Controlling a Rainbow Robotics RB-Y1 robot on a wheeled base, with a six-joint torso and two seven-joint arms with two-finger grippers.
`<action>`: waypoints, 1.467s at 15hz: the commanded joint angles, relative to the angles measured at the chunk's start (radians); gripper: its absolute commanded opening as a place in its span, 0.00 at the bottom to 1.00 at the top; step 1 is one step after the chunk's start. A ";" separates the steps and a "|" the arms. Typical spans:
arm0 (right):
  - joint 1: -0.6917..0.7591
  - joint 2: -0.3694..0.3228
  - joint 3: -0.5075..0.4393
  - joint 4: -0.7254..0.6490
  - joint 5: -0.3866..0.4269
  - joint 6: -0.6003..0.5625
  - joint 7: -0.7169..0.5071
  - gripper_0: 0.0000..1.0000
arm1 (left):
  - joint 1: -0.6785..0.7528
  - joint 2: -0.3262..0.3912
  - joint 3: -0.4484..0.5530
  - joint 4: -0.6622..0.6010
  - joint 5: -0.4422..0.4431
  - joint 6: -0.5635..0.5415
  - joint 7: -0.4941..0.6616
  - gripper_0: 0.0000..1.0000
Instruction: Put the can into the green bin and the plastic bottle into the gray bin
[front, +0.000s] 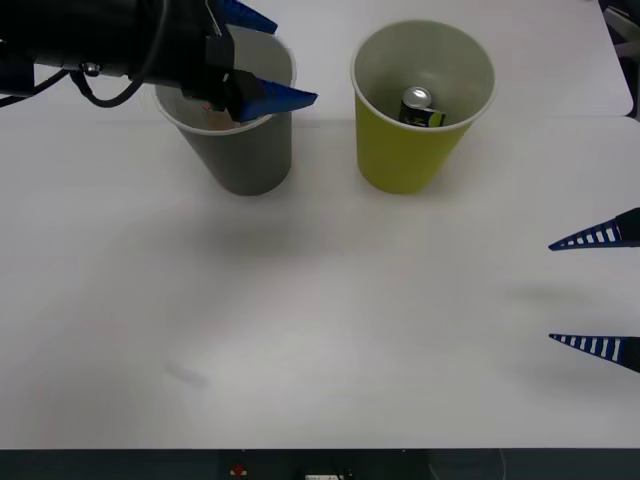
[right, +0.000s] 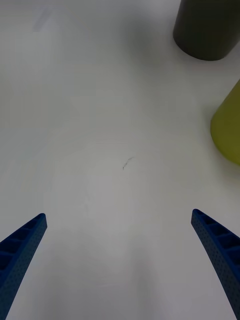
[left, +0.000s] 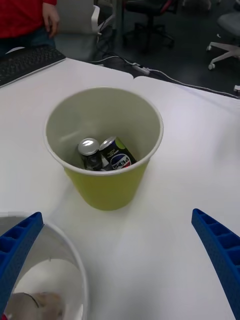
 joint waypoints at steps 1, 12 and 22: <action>0.000 0.000 0.000 0.000 0.000 0.000 0.000 1.00 | 0.153 0.099 0.048 -0.139 0.061 0.037 -0.020 1.00; 0.000 0.000 0.000 0.000 0.000 0.000 0.000 1.00 | 0.694 0.346 0.229 -0.318 0.331 0.219 -0.451 1.00; 0.000 0.000 0.000 0.000 0.000 0.000 0.000 1.00 | 1.002 0.446 0.394 -0.409 0.342 0.261 -0.574 1.00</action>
